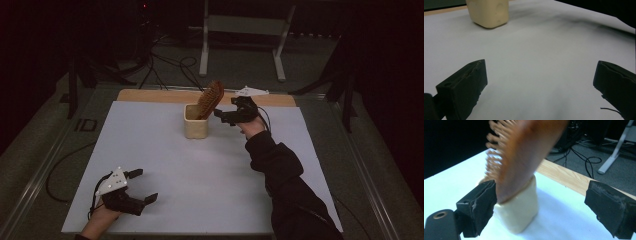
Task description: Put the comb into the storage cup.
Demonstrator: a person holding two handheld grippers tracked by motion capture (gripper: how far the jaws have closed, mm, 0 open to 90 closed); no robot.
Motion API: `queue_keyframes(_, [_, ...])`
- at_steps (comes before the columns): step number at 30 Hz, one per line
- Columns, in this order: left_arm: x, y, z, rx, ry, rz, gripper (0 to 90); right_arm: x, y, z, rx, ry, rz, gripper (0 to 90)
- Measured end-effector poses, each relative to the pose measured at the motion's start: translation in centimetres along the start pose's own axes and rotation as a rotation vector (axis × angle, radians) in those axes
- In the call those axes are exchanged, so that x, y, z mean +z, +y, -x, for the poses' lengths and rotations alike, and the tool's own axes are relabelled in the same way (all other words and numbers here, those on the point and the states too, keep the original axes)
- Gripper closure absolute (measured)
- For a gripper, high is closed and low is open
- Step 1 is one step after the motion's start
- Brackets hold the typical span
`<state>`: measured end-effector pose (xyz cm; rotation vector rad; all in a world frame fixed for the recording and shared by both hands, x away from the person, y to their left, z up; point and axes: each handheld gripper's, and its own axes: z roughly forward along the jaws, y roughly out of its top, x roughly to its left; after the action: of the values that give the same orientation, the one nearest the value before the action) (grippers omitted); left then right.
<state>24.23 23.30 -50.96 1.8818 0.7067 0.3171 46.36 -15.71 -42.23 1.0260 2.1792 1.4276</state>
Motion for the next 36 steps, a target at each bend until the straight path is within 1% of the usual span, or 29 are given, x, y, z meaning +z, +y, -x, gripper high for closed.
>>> queue_keyframes(4, [-0.1, 0.0, 0.0, 0.005, 0.002, 0.004, 0.1, -0.4, -0.9, 0.4, 0.003, -0.008, -0.007, 9.6])
queue_keyframes(6, [-0.1, 0.0, 0.0, 0.008, 0.001, 0.006, 0.1, -0.7, -1.4, 0.4, 0.007, -0.007, -0.010, 9.6])
queue_keyframes(9, [-0.4, 0.0, 0.2, 0.012, 0.000, 0.008, 0.1, -1.1, -2.1, 0.2, -0.001, -0.003, -0.020, 9.7])
queue_keyframes(16, [-0.8, 0.0, 0.5, 0.010, 0.006, 0.015, 0.1, -2.6, -3.7, -0.5, -0.001, 0.022, -0.035, 9.6])
queue_keyframes(19, [-0.8, 0.0, 0.5, 0.011, 0.008, 0.013, 0.1, -3.3, -4.3, -0.8, -0.009, 0.029, -0.036, 9.6])
queue_keyframes(24, [-0.7, 0.0, 0.5, 0.013, 0.007, 0.011, 0.1, -4.4, -5.3, -1.2, 0.000, 0.044, -0.039, 9.6])
queue_keyframes(26, [-0.8, -0.1, 0.5, 0.014, 0.007, 0.010, 0.1, -4.8, -5.8, -1.3, -0.003, 0.049, -0.040, 9.6])
queue_keyframes(29, [-0.8, -0.1, 0.5, 0.011, 0.007, 0.013, 0.1, -5.4, -6.5, -1.6, -0.020, 0.039, -0.043, 9.7])
queue_keyframes(34, [-0.9, 0.0, 0.5, 0.012, 0.018, 0.020, 0.1, -6.2, -7.8, -2.0, -0.030, 0.044, -0.056, 9.7])
queue_keyframes(36, [-0.9, 0.0, 0.4, 0.014, 0.019, 0.020, 0.1, -6.6, -8.3, -2.0, -0.022, 0.050, -0.055, 9.7])
